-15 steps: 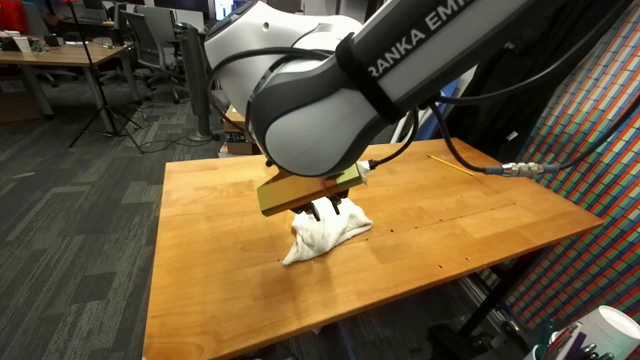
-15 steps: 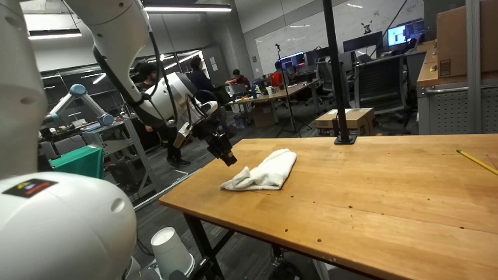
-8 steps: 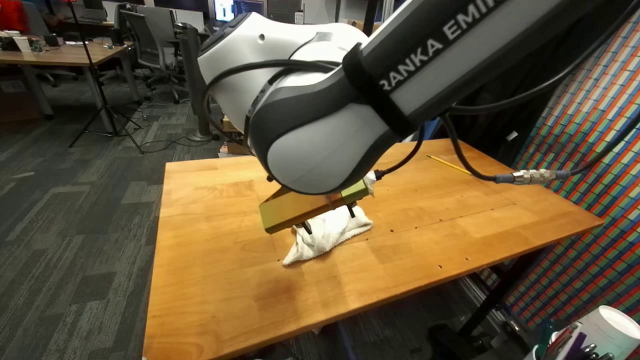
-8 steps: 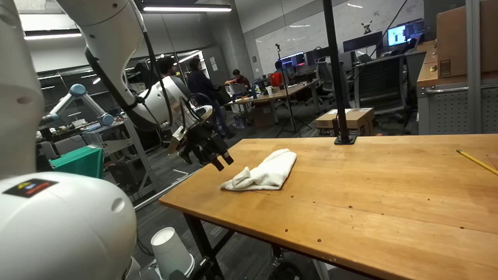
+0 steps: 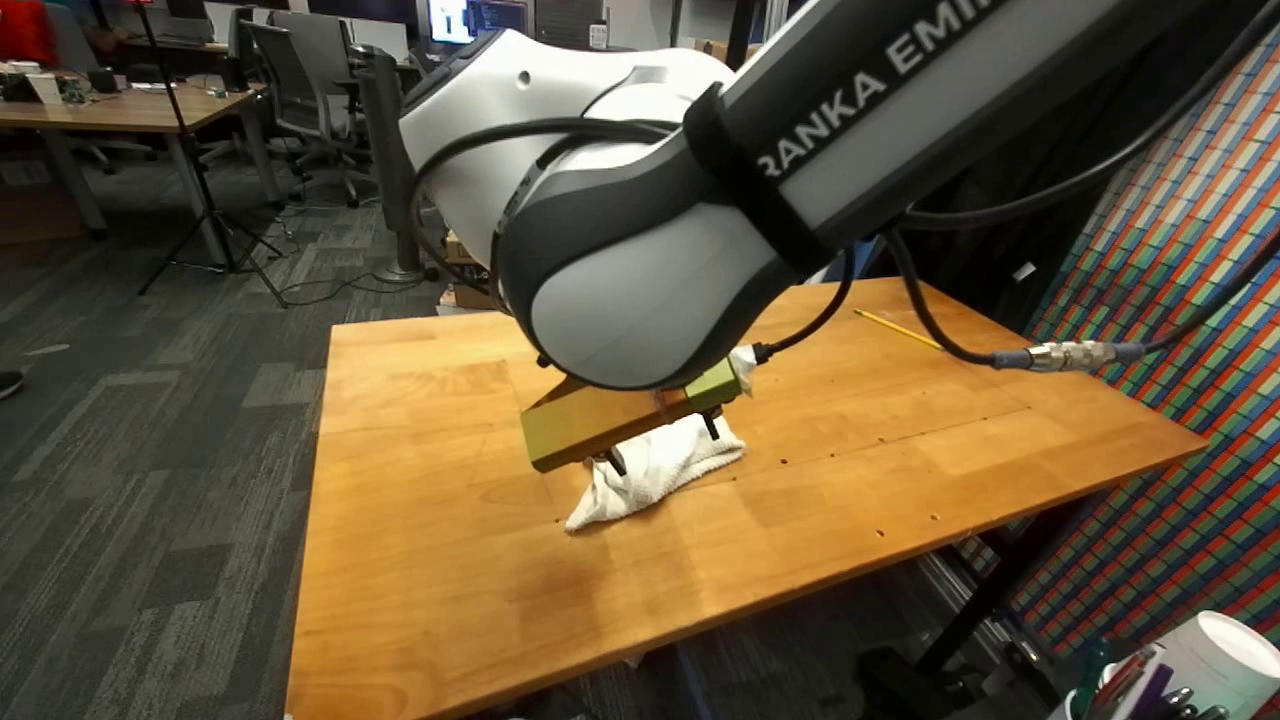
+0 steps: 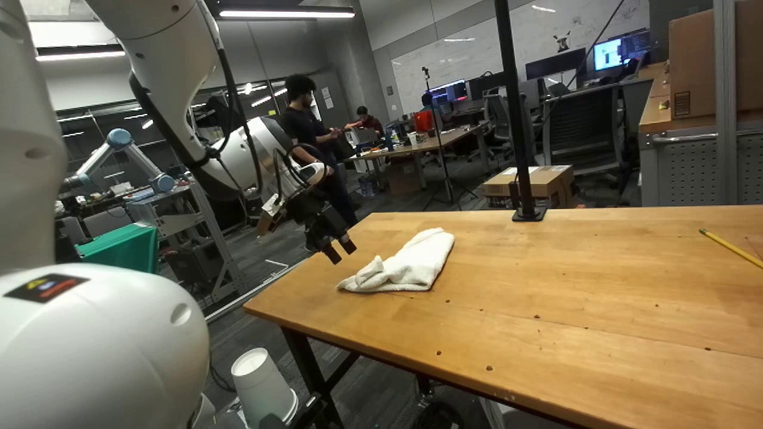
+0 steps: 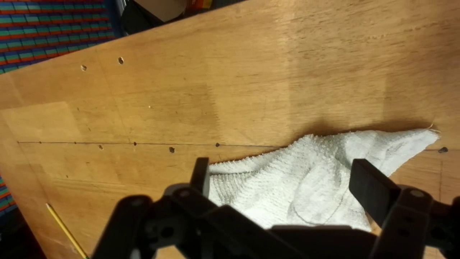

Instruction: Fold the towel

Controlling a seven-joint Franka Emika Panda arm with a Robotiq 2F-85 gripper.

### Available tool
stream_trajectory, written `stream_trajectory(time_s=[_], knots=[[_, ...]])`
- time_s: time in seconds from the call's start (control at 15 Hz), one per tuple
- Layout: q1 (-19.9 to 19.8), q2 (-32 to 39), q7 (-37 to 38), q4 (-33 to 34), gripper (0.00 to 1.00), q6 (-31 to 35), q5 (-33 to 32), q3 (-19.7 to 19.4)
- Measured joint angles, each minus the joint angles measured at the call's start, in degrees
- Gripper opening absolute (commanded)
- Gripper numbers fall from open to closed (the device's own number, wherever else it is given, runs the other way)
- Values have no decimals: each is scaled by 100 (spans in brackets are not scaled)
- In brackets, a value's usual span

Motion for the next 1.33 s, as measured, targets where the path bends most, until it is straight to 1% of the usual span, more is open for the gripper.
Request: stream_trajectory(time_s=[0.53, 0.73, 1.0, 1.33], knots=[[0, 29, -76, 51, 100, 61, 392, 89], [0, 64, -173, 112, 100, 341, 589, 105], [0, 102, -260, 229, 100, 728, 640, 97], [-9, 138, -369, 259, 100, 873, 653, 22]])
